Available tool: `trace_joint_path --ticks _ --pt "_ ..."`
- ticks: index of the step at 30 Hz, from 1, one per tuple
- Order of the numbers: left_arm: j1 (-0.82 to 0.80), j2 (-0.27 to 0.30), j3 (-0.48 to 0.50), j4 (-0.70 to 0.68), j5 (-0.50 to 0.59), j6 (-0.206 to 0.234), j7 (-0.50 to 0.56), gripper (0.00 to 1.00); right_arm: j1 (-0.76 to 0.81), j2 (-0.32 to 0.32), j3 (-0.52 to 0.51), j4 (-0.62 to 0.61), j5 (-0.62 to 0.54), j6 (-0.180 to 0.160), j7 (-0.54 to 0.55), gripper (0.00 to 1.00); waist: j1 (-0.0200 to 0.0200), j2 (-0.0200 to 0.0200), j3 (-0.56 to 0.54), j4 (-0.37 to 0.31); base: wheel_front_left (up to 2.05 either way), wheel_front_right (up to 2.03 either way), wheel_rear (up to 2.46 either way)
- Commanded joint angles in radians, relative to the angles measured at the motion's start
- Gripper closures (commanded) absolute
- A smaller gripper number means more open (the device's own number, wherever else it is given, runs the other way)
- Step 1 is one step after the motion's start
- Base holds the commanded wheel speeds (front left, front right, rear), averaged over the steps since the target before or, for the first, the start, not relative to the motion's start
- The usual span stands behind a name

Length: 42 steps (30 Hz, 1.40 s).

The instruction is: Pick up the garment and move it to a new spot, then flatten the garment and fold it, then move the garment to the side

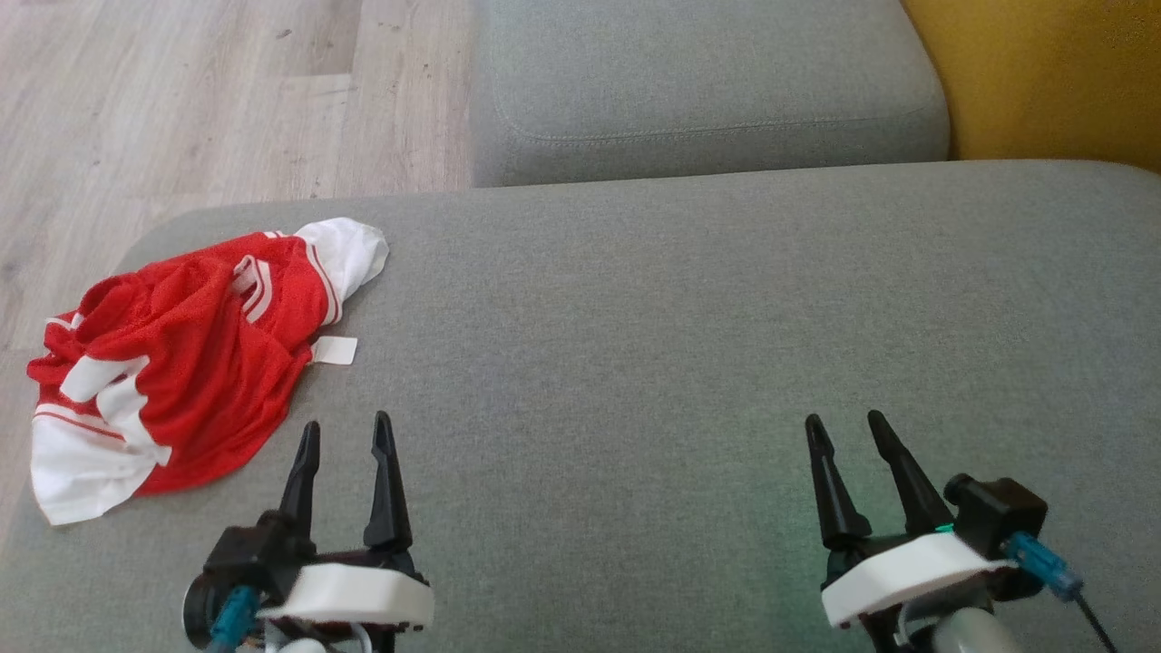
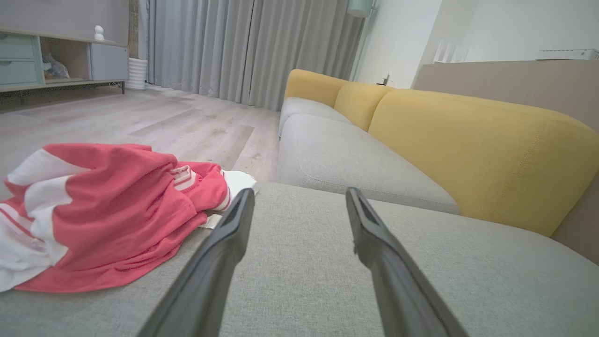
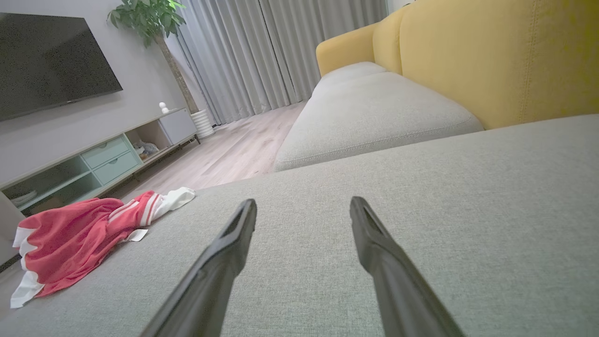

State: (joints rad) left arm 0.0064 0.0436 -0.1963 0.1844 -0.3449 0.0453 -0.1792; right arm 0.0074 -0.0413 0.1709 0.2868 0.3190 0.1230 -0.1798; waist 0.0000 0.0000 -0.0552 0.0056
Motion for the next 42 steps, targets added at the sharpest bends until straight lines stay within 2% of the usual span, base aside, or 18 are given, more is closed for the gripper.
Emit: trace_joint_path --ticks 1,23,42 --pt "-0.047 0.006 0.015 -0.039 0.046 0.013 -0.021 0.00 -0.060 -0.007 0.028 -0.040 -0.044 0.007 -0.021 0.00 0.0000 0.0000 -0.002 -0.001 0.00 0.00 0.00" --pt "-0.050 0.007 -0.001 0.013 0.230 0.030 -0.083 0.00 -0.063 -0.009 0.019 -0.047 -0.276 0.008 -0.082 0.00 0.0000 0.0000 -0.017 -0.012 0.00 0.00 0.00" --pt "-0.038 0.007 -0.004 0.058 0.236 -0.001 -0.083 0.00 -0.042 -0.009 0.025 -0.039 -0.271 0.008 -0.082 0.00 0.0000 0.0000 -0.038 0.007 0.00 0.00 0.00"
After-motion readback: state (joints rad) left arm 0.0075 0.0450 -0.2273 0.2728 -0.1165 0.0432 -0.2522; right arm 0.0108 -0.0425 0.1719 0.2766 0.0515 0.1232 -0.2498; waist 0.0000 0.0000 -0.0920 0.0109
